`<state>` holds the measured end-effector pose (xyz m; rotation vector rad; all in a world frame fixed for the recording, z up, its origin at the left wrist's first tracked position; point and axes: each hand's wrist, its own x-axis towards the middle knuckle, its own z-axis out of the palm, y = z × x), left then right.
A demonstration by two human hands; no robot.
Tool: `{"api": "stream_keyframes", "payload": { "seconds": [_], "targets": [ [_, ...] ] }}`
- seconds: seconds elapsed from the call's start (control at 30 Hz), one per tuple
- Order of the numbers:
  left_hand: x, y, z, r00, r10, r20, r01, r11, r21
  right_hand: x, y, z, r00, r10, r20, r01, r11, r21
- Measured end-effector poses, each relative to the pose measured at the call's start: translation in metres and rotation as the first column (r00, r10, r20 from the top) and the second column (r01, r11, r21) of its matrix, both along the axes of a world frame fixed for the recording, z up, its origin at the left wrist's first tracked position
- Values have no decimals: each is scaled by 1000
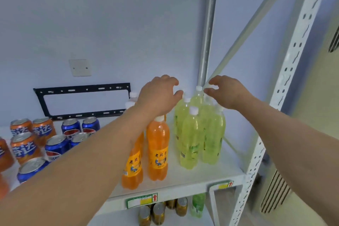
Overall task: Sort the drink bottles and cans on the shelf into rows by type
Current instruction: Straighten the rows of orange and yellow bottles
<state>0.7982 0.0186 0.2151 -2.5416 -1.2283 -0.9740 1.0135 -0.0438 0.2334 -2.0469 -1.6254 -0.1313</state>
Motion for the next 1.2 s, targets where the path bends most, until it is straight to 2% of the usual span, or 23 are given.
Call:
{"api": "stream_keyframes", "payload": {
  "seconds": [0.07,0.17,0.37,0.5,0.7,0.97,1.1,1.2],
  "targets": [
    [23,24,6,999,31,33,-26,990,-137,24,25,-1,998,4,-55,-5,1000,-24],
    [50,53,10,997,61,-45,-71,955,-287,51,60,-10,990,26,-139,-38,996,-81],
    [78,106,12,978,107,-181,-176,886,-429,75,129,-29,952,46,-303,-89,987,-130],
    [91,139,15,961,81,-265,-205,849,-486,76,165,-27,956,50,-291,-110,975,-192],
    [112,173,-4,902,-14,-432,-250,799,-547,77,195,-36,986,64,-156,-120,917,-381],
    [117,199,-10,862,-50,-504,-216,864,-455,77,206,-35,995,96,-2,-89,909,-408],
    [118,195,-8,853,-38,-520,-240,857,-456,79,203,-36,995,69,-72,-91,916,-392],
    [120,180,-1,814,-30,-580,-262,872,-413,81,191,-31,992,42,-119,-85,917,-390]
  ]
}}
